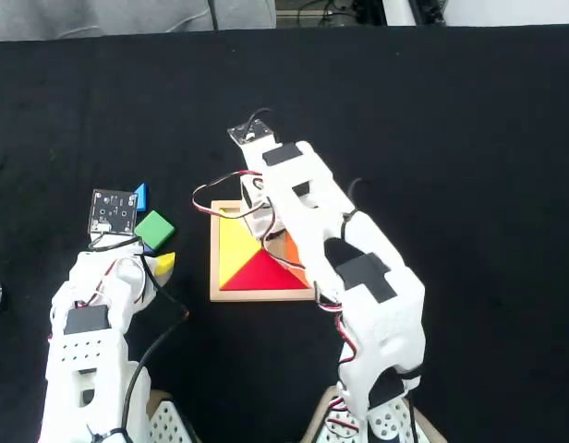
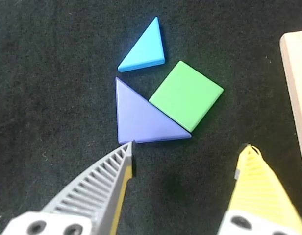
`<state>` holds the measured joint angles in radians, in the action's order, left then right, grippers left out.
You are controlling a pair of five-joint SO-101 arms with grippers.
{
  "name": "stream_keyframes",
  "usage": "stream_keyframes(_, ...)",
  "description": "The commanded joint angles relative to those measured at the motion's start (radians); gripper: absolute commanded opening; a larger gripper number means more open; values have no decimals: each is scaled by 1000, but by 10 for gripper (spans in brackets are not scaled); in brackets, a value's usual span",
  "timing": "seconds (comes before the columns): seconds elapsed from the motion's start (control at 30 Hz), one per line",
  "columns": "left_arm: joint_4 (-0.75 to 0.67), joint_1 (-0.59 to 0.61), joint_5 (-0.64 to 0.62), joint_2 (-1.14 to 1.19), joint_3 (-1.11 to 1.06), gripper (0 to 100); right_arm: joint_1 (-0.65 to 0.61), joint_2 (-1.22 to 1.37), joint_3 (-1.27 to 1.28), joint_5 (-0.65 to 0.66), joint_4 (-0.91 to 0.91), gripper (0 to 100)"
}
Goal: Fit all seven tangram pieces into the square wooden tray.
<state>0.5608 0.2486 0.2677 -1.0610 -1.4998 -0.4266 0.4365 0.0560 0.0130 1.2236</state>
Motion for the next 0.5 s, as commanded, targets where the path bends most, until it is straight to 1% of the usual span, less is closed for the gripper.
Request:
stream_keyframes(0.0,-18,1,-6,-12,7,331,-9,-5,-56,6,12,11)
stream_keyframes(0.33,-18,1,-6,-12,7,331,-9,1,-68,5,-28,11)
stream_keyframes(0.47,-18,1,-6,-12,7,331,-51,2,-62,5,-20,11)
